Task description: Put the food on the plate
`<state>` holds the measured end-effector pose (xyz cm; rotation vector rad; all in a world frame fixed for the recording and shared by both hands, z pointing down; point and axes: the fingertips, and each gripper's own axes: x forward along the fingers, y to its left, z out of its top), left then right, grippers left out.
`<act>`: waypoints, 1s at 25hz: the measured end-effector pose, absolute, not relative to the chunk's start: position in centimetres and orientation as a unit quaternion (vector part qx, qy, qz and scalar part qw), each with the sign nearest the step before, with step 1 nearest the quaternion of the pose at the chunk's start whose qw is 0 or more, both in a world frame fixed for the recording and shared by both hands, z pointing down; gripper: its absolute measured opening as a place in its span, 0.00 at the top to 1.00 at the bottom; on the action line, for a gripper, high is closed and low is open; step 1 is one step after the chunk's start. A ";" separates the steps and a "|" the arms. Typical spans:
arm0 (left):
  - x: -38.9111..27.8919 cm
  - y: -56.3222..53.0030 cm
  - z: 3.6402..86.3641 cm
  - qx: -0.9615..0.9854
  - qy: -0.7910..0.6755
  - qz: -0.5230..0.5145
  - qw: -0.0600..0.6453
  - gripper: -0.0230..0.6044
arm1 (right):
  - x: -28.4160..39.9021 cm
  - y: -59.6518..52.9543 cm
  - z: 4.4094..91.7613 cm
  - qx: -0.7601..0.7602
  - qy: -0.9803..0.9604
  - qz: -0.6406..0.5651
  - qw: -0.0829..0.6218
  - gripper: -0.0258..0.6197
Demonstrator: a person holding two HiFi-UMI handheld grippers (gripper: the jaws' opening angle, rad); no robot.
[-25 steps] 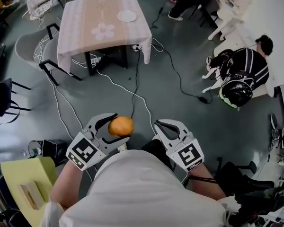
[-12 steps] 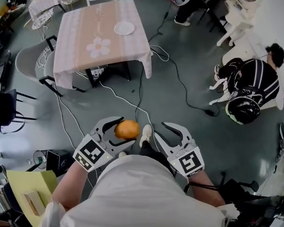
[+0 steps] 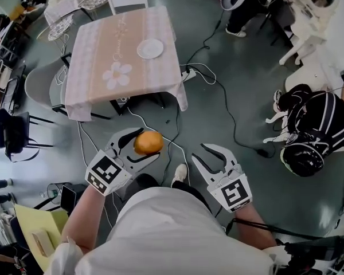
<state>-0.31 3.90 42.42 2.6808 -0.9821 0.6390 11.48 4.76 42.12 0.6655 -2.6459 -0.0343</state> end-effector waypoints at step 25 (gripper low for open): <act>-14.9 -35.7 52.1 0.895 -0.331 0.288 0.086 0.40 | 4.2 -18.3 43.3 0.391 -0.889 0.065 0.228 0.74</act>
